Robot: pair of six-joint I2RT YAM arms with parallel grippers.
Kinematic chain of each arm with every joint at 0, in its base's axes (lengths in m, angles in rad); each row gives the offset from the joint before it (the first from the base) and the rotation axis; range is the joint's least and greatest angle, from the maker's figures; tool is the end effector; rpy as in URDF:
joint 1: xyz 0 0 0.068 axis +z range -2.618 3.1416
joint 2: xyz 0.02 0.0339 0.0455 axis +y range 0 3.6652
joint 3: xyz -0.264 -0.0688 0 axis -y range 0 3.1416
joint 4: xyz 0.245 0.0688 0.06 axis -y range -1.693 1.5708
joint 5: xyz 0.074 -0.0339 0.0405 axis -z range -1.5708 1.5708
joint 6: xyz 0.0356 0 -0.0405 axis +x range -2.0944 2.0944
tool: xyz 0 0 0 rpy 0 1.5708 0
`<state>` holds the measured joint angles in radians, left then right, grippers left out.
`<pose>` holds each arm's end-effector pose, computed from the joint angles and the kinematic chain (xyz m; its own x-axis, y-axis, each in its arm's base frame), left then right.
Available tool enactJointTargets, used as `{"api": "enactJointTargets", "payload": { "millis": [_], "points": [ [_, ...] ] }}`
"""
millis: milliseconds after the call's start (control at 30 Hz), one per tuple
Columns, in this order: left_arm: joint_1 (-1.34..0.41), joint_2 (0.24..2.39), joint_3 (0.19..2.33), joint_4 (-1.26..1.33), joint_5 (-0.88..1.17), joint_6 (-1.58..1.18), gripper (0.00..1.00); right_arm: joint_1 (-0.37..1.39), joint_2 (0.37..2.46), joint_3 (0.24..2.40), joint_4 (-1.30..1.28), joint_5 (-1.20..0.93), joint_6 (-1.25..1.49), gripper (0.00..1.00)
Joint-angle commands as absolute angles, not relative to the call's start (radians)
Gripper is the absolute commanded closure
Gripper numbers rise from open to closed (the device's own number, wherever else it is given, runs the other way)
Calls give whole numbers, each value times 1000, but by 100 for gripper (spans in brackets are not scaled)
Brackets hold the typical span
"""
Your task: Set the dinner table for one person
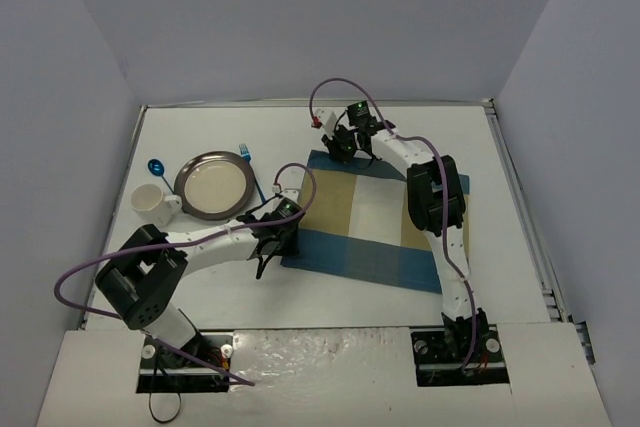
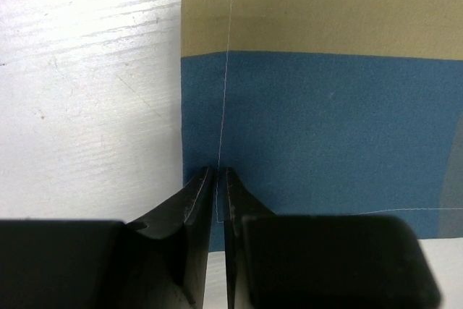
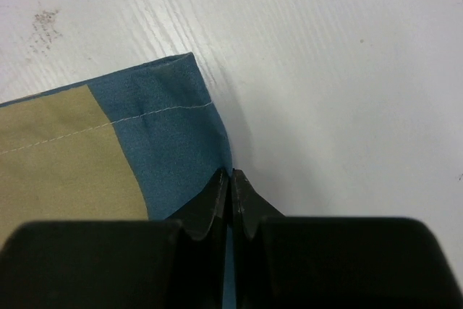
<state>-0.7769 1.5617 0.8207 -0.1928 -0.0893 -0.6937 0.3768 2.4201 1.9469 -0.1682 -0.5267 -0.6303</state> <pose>0.2190 -0.2108 0.1684 -0.8630 -0.0446 -0.5032 0.1413 0.9350 -0.3252 0.5026 0.2181 0.1669 -0.0412 -0.5643 -0.8246 -0.8874 0.3999 -0.2293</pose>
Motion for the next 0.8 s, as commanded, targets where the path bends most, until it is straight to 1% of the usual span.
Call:
{"api": "enactJointTargets", "payload": {
  "millis": [0, 133, 200, 233, 267, 300, 433, 533, 600, 633, 667, 700, 767],
  "points": [
    [-767, 1585, 827, -185, -66, -714, 93, 345, 2428, 2038, -154, -515, -629, 100],
    [-765, 1597, 826, -181, -58, -716, 93, 330, 2444, 2087, -155, -520, -624, 100],
    [-759, 1603, 829, -180, -52, -715, 93, 330, 2450, 2113, -155, -522, -621, 96],
    [-757, 1606, 830, -181, -50, -715, 93, 330, 2453, 2120, -153, -524, -620, 91],
    [-751, 1610, 835, -182, -48, -714, 93, 330, 2455, 2132, -153, -523, -607, 82],
    [-749, 1611, 839, -182, -48, -712, 93, 330, 2453, 2141, -153, -518, -595, 78],
    [-738, 1608, 869, -188, -57, -696, 92, 326, 2395, 2153, -153, -431, -518, 62],
    [-735, 1598, 912, -220, -77, -671, 91, 314, 2304, 2130, -155, -309, -408, 53],
    [-735, 1587, 961, -236, -96, -638, 83, 285, 2223, 2082, -152, -248, -300, 35],
    [-733, 1575, 973, -246, -101, -623, 79, 278, 2166, 2037, -152, -208, -224, 29],
    [-733, 1567, 988, -251, -108, -621, 75, 269, 2127, 2000, -152, -175, -176, 28],
    [-733, 1552, 1017, -259, -118, -602, 68, 251, 2054, 1918, -152, -103, -134, 24],
    [-733, 1534, 1053, -267, -132, -563, 59, 228, 1953, 1791, -152, 9, 0, 18]
  ]
}}
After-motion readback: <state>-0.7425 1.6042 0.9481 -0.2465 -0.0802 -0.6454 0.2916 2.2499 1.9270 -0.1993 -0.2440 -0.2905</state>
